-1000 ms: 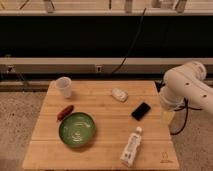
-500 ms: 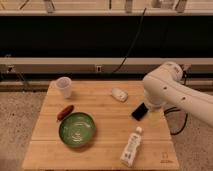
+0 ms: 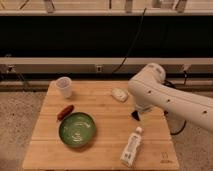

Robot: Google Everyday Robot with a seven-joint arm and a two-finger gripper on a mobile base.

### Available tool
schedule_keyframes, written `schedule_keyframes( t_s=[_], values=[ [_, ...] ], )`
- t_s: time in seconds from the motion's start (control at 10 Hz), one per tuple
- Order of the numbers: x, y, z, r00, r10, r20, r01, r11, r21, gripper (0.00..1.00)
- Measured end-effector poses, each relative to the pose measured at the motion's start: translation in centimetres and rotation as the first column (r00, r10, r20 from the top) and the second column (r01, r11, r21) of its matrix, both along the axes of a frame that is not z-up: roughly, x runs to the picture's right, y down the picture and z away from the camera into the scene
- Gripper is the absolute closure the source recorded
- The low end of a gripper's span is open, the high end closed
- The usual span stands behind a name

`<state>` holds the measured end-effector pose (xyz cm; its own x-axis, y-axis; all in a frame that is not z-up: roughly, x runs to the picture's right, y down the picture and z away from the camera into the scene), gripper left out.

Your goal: Drag the ceramic bowl in a circle

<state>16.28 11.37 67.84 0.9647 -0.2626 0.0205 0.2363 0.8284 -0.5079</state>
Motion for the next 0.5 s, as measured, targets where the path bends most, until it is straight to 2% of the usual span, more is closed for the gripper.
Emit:
schedule_keyframes(
  t_s=[0.2,0.5],
  values=[
    [-0.8,0.3,0.0,0.999,-0.037,0.012,0.037,0.9993,-0.001,0.2],
    [-3.9,0.4,-0.4,0.991,-0.119,0.058,0.119,0.9929,0.003,0.2]
  ],
)
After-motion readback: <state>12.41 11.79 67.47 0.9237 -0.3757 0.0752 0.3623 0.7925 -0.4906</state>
